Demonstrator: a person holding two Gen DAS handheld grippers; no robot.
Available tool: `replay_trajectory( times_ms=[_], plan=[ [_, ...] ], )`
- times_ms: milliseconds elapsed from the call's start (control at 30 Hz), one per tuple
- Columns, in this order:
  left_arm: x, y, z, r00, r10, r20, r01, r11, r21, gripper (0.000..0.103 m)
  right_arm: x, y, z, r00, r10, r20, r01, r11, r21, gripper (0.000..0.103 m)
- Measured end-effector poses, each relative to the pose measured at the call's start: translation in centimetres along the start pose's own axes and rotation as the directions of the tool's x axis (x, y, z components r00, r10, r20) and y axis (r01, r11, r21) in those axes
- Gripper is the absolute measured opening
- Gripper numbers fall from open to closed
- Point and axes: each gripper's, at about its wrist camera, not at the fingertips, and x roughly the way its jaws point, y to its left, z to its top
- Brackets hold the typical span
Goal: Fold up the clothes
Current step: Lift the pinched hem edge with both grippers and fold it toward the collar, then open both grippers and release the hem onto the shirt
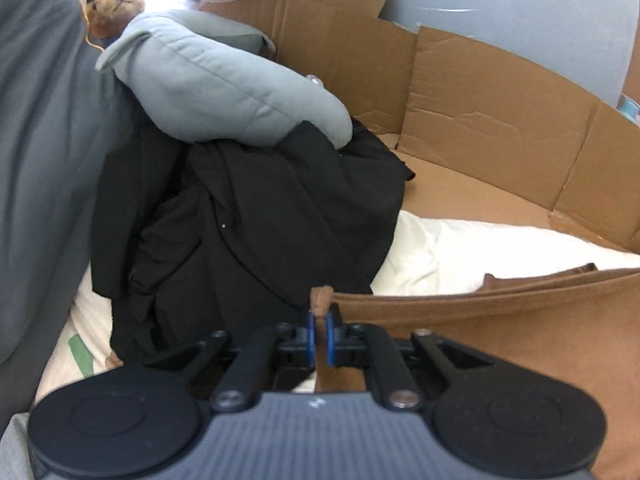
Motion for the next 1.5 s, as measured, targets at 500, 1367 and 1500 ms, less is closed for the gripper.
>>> replay_trajectory(
  times_ms=[500,1367,1500],
  plan=[
    [4.8,-1.7,3.3,0.994,0.087,-0.066,-0.082,0.994,0.077,0.006,6.0,0.8,2.6,0.994,-0.065,-0.091,0.065,0.998,-0.003,0.002],
    [5.2,0.8,1.9,0.999,0.030,-0.015,-0.030,1.000,0.006,0.023,9.4,0.5,2.2,0.991,-0.049,-0.124,0.049,0.999,-0.007,0.011],
    [3.7,1.7,1.1,0.998,0.060,0.012,-0.060,0.997,-0.043,0.060,7.3,-0.8,2.3,0.997,-0.021,-0.071,0.027,0.996,0.088,0.025]
  ],
)
